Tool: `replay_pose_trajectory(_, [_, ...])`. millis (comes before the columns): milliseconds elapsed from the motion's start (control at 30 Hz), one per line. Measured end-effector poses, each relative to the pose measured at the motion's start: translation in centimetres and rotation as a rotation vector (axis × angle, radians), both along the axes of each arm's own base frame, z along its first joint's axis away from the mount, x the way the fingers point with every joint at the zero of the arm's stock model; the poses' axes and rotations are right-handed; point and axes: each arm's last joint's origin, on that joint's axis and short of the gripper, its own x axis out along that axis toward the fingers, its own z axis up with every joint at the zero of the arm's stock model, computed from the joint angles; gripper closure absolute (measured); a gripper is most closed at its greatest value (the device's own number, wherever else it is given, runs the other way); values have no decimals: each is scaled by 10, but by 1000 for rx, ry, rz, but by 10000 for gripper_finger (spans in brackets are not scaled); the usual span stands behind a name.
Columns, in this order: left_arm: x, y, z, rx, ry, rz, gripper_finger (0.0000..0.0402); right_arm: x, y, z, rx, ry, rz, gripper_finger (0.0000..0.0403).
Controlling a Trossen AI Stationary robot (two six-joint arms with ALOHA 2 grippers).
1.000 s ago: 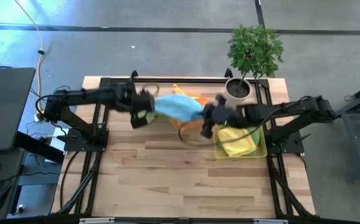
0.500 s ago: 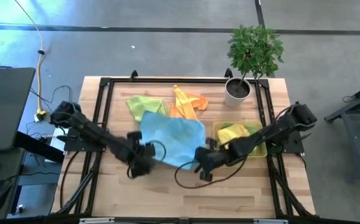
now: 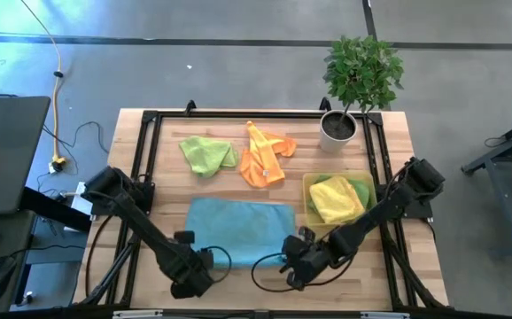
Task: Fold microfiber towels
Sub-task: Fold the blue microfiber cloth
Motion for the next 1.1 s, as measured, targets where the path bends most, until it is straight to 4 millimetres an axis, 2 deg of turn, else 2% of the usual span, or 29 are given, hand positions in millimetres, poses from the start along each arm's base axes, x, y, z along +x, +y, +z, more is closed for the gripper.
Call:
replay_pose_trajectory(100, [8, 0, 2, 38, -61, -32, 401, 0, -2, 0, -71, -35, -16, 403])
replay_pose_trajectory(233, [14, 17, 4, 186, -101, -10, 401, 4, -10, -2, -127, -36, -63, 403])
replay_pose_trajectory(600, [17, 67, 9, 406, 57, 58, 401, 16, -46, -7, -243, -15, -265, 403])
replay_pose_trajectory(833, [22, 93, -3, 413, 97, 170, 402, 20, -69, -10, -251, 39, -390, 403])
replay_pose_trajectory(1100, [26, 120, -17, 396, 116, 260, 400, 25, -85, -11, -212, 46, -493, 403])
